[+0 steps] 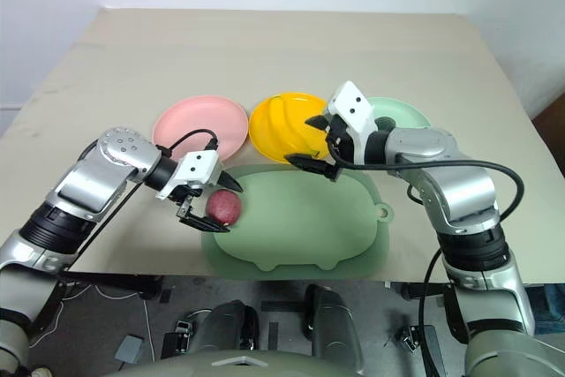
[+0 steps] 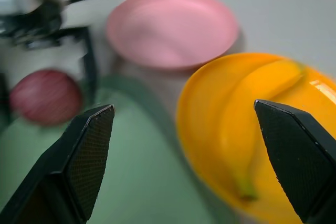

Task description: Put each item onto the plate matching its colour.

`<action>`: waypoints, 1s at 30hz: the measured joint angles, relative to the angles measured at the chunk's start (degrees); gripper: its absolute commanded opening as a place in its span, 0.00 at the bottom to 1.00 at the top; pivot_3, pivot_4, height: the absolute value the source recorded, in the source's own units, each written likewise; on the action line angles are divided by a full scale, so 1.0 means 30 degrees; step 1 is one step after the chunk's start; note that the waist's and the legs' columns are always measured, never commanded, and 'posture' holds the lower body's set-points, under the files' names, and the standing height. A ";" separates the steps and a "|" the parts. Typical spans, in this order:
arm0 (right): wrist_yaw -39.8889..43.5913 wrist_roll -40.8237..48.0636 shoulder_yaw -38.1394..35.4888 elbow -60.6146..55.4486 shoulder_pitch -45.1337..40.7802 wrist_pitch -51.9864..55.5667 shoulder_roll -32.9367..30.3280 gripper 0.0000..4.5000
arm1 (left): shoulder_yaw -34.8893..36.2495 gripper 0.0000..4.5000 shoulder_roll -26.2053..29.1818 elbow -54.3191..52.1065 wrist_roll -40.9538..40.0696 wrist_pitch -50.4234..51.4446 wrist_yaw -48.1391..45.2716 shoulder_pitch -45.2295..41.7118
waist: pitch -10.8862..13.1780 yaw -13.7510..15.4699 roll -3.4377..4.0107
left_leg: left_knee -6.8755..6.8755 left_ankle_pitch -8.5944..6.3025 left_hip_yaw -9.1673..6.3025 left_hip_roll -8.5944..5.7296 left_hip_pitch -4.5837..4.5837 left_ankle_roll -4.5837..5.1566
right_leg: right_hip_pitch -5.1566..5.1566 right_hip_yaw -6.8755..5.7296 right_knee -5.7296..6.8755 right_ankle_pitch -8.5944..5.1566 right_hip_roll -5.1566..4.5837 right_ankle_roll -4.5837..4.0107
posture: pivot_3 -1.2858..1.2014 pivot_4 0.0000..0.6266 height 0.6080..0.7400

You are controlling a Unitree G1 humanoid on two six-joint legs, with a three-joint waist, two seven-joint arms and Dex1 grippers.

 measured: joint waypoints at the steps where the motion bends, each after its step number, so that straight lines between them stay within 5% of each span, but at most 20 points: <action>1: 0.0600 0.0342 -0.0027 -0.0314 0.0596 -0.0180 -0.0511 0.99 | -0.0035 1.00 -0.0014 -0.0010 0.0031 0.0079 0.0034 0.0019 | 0.0002 0.0031 -0.0003 | 0.0003 0.0000 -0.0003 0.0000 0.0001 0.0000 | 0.0003 0.0001 0.0005 0.0000 -0.0001 0.0000 | 0.52 0.24 1.00; 6: 0.2363 0.1239 -0.0177 -0.1245 0.2436 -0.1108 -0.1951 0.99 | -0.0055 1.00 -0.0025 -0.0033 0.0105 0.0187 0.0143 0.0042 | 0.0005 -0.0010 -0.0011 | 0.0034 0.0000 0.0005 0.0000 0.0011 0.0000 | 0.0017 0.0015 0.0004 0.0001 -0.0004 0.0001 | 0.52 0.24 1.00; 12: 0.1956 0.1225 -0.0152 -0.1238 0.2455 -0.1519 -0.1858 1.00 | -0.0076 0.73 -0.0024 -0.0062 0.0255 0.0184 0.0131 0.0043 | 0.0006 0.0021 -0.0012 | 0.0040 0.0012 0.0001 0.0003 0.0019 -0.0018 | 0.0016 0.0023 0.0019 0.0002 0.0004 -0.0001 | 0.52 0.24 1.00; 23: 0.1665 0.1241 -0.0103 -0.1235 0.2359 -0.1662 -0.1755 1.00 | -0.0022 0.73 -0.0060 -0.0133 0.0165 0.0323 0.0180 0.0064 | 0.0006 0.0040 -0.0012 | 0.0050 0.0010 0.0003 0.0000 0.0009 -0.0015 | 0.0018 0.0024 0.0015 0.0002 0.0000 -0.0001 | 0.52 0.24 1.00; 30: 0.1637 0.1280 -0.0060 -0.1227 0.1900 -0.1815 -0.1752 1.00 | 0.2127 0.73 -0.0434 0.0832 -0.1357 0.2243 0.1172 -0.2007 | 0.0018 0.0036 -0.0032 | 0.0092 0.0010 -0.0007 0.0000 0.0003 -0.0015 | 0.0020 0.0021 0.0036 0.0003 0.0001 0.0000 | 0.52 0.24 1.00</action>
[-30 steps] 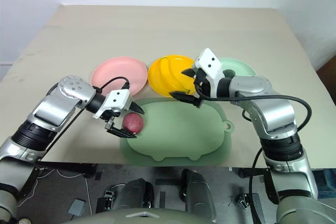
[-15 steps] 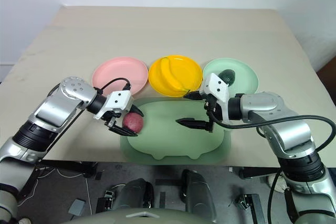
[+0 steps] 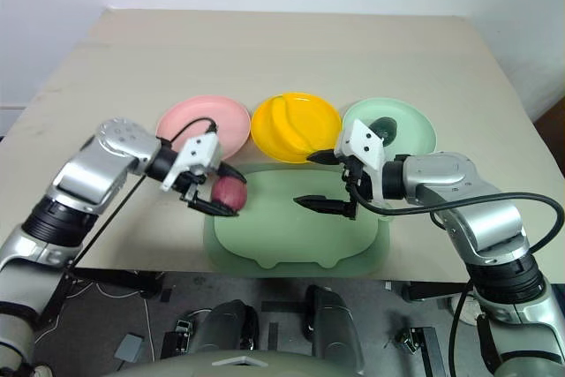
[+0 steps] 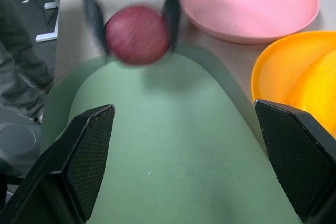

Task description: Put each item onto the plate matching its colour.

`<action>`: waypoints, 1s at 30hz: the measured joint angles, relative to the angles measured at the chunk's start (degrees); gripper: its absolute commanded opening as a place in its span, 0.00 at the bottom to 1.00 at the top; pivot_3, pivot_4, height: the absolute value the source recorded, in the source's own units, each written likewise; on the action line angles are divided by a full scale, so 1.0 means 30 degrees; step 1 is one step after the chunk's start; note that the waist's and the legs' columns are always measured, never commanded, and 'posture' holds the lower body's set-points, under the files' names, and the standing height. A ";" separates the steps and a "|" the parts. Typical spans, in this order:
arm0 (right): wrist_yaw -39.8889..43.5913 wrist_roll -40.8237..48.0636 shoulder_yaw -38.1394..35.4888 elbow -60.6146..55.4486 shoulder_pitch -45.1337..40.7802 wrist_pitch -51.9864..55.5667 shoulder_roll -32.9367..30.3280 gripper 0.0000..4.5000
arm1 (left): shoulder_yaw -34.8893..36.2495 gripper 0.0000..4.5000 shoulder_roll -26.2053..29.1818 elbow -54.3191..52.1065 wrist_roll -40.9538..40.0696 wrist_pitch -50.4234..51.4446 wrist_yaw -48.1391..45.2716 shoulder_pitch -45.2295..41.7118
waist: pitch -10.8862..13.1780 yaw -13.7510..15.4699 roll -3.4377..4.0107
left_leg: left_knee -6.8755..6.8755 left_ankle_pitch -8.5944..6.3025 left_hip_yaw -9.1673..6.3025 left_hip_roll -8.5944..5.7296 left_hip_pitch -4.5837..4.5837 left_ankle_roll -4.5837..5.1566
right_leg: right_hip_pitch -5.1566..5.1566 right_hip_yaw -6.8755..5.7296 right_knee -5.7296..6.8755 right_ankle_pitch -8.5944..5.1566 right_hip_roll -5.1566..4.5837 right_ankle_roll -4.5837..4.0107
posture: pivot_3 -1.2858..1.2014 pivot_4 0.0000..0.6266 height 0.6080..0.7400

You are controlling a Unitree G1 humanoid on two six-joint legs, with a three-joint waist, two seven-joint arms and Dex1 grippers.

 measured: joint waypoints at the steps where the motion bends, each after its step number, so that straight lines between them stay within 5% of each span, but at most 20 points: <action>1: -0.0065 0.0157 -0.0002 -0.0005 -0.0130 0.0038 0.0063 1.00 | 0.0284 0.73 0.0254 0.0770 0.0119 -0.0292 0.0277 -0.0537 | 0.0000 -0.0049 0.0000 | 0.0000 0.0000 0.0002 0.0000 0.0014 0.0001 | 0.0009 0.0000 0.0003 0.0000 0.0001 0.0000 | 0.52 0.24 1.00; 12: -0.0980 0.0207 0.1874 -0.0267 -0.0751 0.0174 0.1445 1.00 | 0.1305 0.73 0.0940 1.0454 0.3460 -0.4209 0.4430 -0.2298 | 0.0001 -0.0022 0.0000 | 0.0145 -0.0034 0.0013 0.0010 -0.0076 0.0058 | -0.0003 -0.0031 0.0011 0.0011 -0.0004 0.0008 | 0.52 0.24 1.00; 16: -0.1097 -0.0095 0.2524 -0.0267 -0.0997 -0.0043 0.1710 1.00 | 0.1540 0.99 -0.0243 1.2766 0.3930 -0.5142 0.6360 -0.2487 | 0.0000 0.0212 -0.0003 | 0.0212 -0.0048 0.0019 0.0004 -0.0121 0.0085 | 0.0002 -0.0046 -0.0003 0.0038 -0.0022 0.0052 | 0.52 0.24 1.00; 30: -0.1442 -0.0298 0.2825 -0.0267 -0.0994 -0.0115 0.1645 1.00 | 0.4102 0.99 -0.1208 1.3169 0.2529 -0.3543 0.7073 -0.2485 | 0.0004 0.0375 -0.0008 | 0.0246 -0.0047 0.0018 0.0005 -0.0172 0.0082 | -0.0021 -0.0071 -0.0002 0.0052 -0.0019 0.0051 | 0.52 0.24 1.00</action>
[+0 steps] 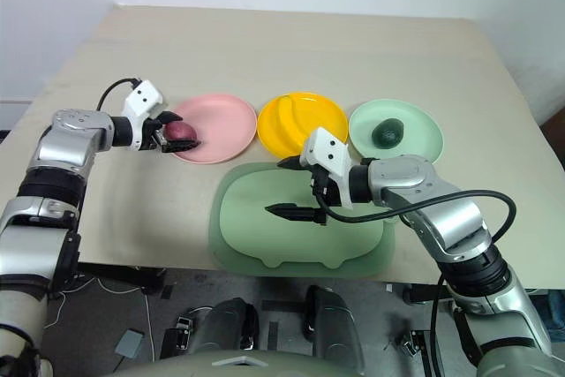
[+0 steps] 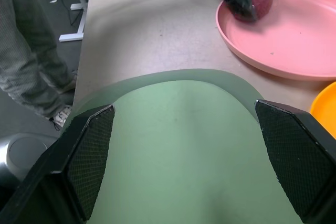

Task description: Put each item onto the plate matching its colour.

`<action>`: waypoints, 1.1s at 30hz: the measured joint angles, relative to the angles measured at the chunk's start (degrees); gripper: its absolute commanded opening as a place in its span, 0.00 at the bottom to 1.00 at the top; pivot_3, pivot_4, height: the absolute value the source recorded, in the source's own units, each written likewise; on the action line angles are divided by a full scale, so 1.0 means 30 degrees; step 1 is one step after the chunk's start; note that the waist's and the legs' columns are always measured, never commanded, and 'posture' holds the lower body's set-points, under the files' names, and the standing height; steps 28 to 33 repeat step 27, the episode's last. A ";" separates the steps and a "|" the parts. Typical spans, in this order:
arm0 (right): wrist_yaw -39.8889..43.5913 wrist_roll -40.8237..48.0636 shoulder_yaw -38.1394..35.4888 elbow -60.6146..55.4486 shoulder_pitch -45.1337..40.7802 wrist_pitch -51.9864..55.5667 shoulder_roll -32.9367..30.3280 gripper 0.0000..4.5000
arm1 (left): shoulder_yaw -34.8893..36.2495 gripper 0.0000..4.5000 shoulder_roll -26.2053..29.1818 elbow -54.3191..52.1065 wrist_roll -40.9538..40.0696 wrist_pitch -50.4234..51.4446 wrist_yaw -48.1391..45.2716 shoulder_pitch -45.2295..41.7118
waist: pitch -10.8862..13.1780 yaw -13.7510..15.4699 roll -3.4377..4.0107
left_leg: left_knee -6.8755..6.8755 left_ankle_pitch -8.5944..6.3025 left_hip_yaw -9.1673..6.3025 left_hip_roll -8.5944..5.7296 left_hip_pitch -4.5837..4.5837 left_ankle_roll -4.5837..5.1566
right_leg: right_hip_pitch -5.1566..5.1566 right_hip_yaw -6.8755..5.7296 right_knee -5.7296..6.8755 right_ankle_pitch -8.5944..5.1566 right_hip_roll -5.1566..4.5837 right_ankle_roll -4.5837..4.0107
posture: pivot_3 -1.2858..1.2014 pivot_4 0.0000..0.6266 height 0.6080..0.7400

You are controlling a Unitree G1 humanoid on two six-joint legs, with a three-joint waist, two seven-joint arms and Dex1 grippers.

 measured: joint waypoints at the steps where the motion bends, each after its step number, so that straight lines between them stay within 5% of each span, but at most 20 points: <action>1: -0.0005 0.0003 -0.0015 0.0003 0.0000 0.0001 -0.0078 1.00 | 0.0460 0.99 0.0002 -0.0565 -0.0327 0.0555 0.0175 0.0028 | 0.0001 -0.0001 -0.0002 | 0.0002 0.0000 -0.0005 0.0001 -0.0007 0.0000 | -0.0002 -0.0002 -0.0002 0.0001 0.0000 0.0000 | 0.52 0.24 1.00; 8: 0.0381 0.0236 -0.1515 0.1315 -0.0308 0.0026 -0.0853 1.00 | 0.3025 0.99 0.0255 -0.6961 -0.2121 0.4042 0.2398 0.1440 | 0.0002 -0.0001 -0.0003 | 0.0013 0.0015 -0.0008 0.0000 -0.0005 -0.0027 | 0.0006 0.0005 -0.0009 0.0012 -0.0017 0.0017 | 0.52 0.24 1.00; 14: -0.0790 0.0203 -0.3566 0.4156 -0.1342 -0.0140 -0.0564 1.00 | 0.6306 0.99 0.0484 -1.4025 -0.3644 0.7108 0.5139 0.6324 | 0.0003 -0.0161 0.0000 | -0.0028 0.0018 -0.0008 0.0030 0.0056 -0.0035 | 0.0006 0.0048 0.0000 0.0033 -0.0004 -0.0007 | 0.52 0.24 1.00; 21: 0.0703 -0.0177 -0.5543 0.7272 0.0029 -0.1653 -0.2932 1.00 | 0.9583 0.99 0.0227 -2.1879 -0.6885 1.0372 0.6165 1.3334 | 0.0015 0.0101 -0.0021 | -0.0034 -0.0006 -0.0023 0.0012 0.0097 0.0003 | 0.0072 0.0050 -0.0022 0.0039 -0.0059 0.0006 | 0.52 0.24 1.00; 33: 0.0886 -0.0694 -0.5622 0.7778 0.0772 -0.2010 -0.3136 1.00 | 0.9808 0.99 -0.0384 -2.3829 -0.8175 1.1005 0.7221 1.5086 | 0.0016 -0.0029 -0.0013 | -0.0036 0.0005 -0.0010 0.0022 0.0202 -0.0016 | 0.0146 0.0083 -0.0014 0.0046 0.0003 -0.0014 | 0.52 0.24 1.00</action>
